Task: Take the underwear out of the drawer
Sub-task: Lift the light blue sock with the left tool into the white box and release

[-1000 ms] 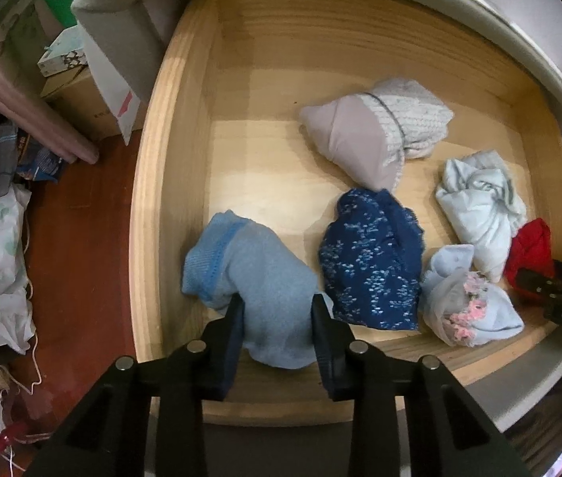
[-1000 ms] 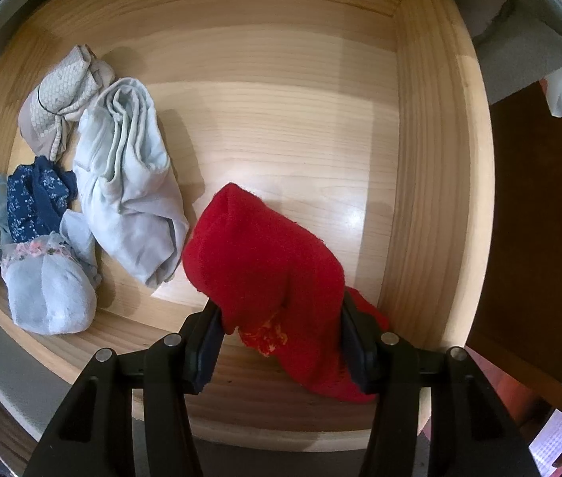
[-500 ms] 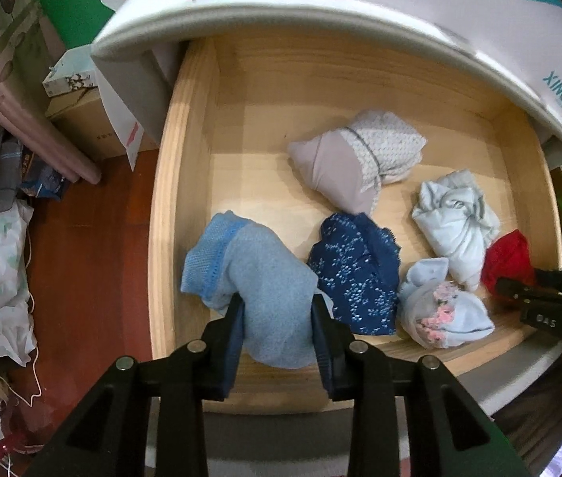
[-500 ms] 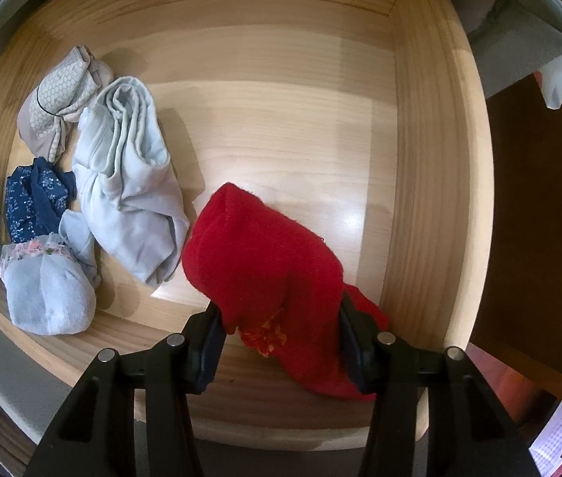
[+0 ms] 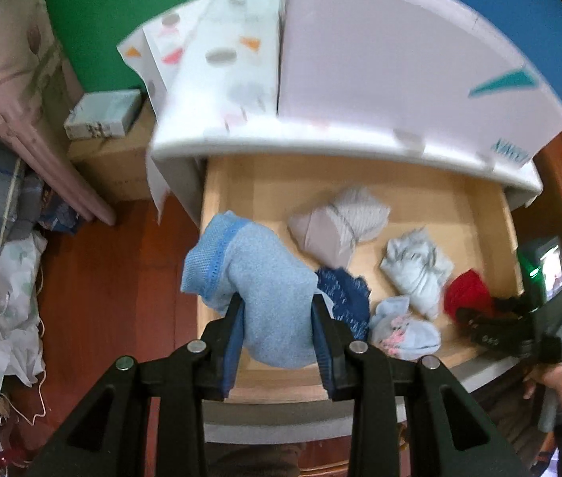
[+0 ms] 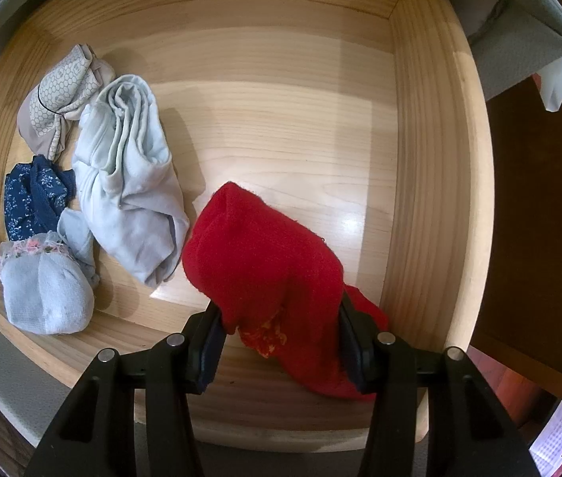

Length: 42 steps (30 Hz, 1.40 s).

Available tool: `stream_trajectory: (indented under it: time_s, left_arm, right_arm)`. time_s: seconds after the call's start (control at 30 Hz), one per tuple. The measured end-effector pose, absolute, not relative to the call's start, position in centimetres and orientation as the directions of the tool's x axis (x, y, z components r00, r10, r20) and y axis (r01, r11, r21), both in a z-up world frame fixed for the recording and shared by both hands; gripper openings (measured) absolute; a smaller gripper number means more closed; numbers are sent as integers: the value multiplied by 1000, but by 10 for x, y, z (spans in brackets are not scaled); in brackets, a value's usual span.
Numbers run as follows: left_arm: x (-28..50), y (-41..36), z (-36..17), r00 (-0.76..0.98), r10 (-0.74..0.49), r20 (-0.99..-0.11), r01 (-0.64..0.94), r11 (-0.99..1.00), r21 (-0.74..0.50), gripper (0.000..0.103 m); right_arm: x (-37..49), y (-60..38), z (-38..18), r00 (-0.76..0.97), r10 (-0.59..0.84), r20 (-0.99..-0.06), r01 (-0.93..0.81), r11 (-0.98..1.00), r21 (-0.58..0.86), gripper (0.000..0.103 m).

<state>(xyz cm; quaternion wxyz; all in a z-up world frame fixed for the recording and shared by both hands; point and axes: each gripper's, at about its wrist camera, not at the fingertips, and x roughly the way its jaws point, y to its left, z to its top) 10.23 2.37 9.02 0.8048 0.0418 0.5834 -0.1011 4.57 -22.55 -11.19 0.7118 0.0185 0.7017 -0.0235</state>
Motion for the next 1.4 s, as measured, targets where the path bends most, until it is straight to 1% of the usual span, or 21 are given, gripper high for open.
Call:
stream_trajectory:
  time_s: [0.27,0.53,0.67,0.77,0.93,1.17,1.4]
  left_arm:
    - [110,28,167,414,-138,-900,231,972,-42,32]
    - [125,19,250,531,-177,-828,268,963,-34,32]
    - [143,7,278,572,-180,-801,278,960,-17,32]
    - [156,-4,286,581,-192,-791,283,959,-25,32]
    - [185,-31,285,586,-178,-791,294,956,3,32]
    - [221,-59,257,555,-179,-812,305,952,-1,32]
    - [240,-76,216,502,-155,-851,303,953,6,32]
  right_arm:
    - [47,-225,-113,13,-18,-1000,53,998,-17,48]
    - [46,-224,-114,13,-21,-1000,46,999,-20,48]
    - [45,-223,-114,14,-22,-1000,43,999,-22,49]
    - [45,-223,-114,14,-23,-1000,41,999,-22,49]
    - [45,-224,-114,12,-23,-1000,39,999,-23,49]
    - [45,-223,-114,12,-27,-1000,36,999,-26,50]
    - [46,-222,-114,11,-30,-1000,32,999,-29,50]
